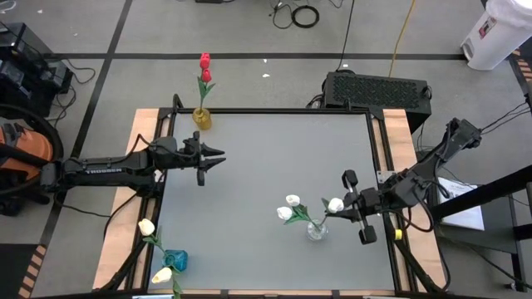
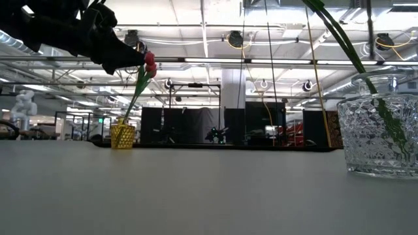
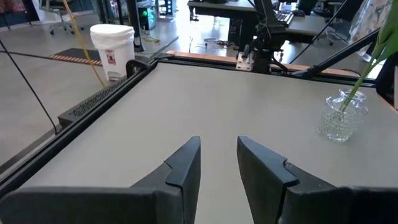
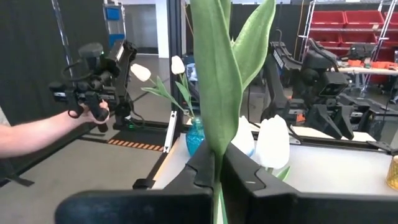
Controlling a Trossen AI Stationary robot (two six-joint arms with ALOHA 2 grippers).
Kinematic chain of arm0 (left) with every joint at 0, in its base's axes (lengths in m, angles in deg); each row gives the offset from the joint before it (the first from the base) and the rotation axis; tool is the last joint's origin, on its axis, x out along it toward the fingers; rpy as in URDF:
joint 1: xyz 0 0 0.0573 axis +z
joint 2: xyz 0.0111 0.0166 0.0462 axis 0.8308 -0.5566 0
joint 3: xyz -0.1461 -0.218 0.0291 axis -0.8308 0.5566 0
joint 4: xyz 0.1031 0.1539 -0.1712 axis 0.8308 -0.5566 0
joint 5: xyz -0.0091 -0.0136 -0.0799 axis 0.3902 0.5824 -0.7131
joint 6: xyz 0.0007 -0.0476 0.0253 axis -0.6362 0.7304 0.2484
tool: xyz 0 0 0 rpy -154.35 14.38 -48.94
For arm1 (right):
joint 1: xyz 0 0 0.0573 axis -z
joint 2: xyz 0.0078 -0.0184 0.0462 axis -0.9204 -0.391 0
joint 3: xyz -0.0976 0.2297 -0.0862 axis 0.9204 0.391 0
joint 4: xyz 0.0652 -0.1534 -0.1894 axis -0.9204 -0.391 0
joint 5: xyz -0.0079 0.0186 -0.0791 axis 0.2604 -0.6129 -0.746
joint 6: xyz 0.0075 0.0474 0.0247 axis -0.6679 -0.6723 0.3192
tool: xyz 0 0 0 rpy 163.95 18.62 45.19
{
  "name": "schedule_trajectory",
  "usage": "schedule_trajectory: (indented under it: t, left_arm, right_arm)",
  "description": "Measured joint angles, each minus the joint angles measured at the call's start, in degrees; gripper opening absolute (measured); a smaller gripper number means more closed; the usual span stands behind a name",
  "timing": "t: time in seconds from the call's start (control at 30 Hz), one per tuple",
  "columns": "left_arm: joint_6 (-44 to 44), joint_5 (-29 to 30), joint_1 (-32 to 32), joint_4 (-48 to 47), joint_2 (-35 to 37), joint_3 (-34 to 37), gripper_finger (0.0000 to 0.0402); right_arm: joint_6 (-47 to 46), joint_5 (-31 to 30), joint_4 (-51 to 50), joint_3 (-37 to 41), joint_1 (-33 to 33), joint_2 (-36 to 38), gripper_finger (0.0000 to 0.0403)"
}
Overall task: Sort flowers into vase by color
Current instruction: Put the white tulip into the transparent vase
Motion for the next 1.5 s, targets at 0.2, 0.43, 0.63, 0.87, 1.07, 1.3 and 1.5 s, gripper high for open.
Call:
schedule_trajectory:
  t: [0.2, 0.43, 0.63, 0.87, 1.07, 1.3, 1.5]
  left_arm:
    - [0.01, 0.0, 0.0, -0.03, 0.0, 0.0, 0.0111]
    - [0.02, 0.0, 0.0, -0.02, 0.0, 0.0, 0.0111]
    - [0.04, 0.0, 0.0, 0.03, 0.0, 0.0, 0.0111]
    - [0.11, 0.0, 0.0, 0.12, 0.0, 0.0, 0.0111]
    - [0.11, 0.0, 0.0, 0.14, 0.0, 0.0, 0.0111]
    - [0.11, 0.0, 0.0, 0.14, 0.0, 0.0, 0.0111]
    - [0.11, 0.0, 0.0, 0.17, 0.0, 0.0, 0.0111]
  right_arm:
    - [-1.19, -0.86, -1.94, 0.0, 0.0, -0.35, 0.0]
    - [-1.17, -2.69, -2.82, 0.02, -0.07, -2.11, 0.0]
    - [-1.94, -2.71, -2.78, 0.02, -0.09, -3.23, 0.0]
    - [-3.03, -2.76, -2.66, 0.02, -0.09, -4.36, 0.0]
    - [-5.56, -2.75, -2.57, 0.04, -0.09, -5.61, 0.0]
    - [-6.73, -2.78, -2.55, 0.04, -0.09, -7.39, 0.0]
    - [-5.34, -7.62, -2.18, 0.07, -0.67, -9.71, 0.0]
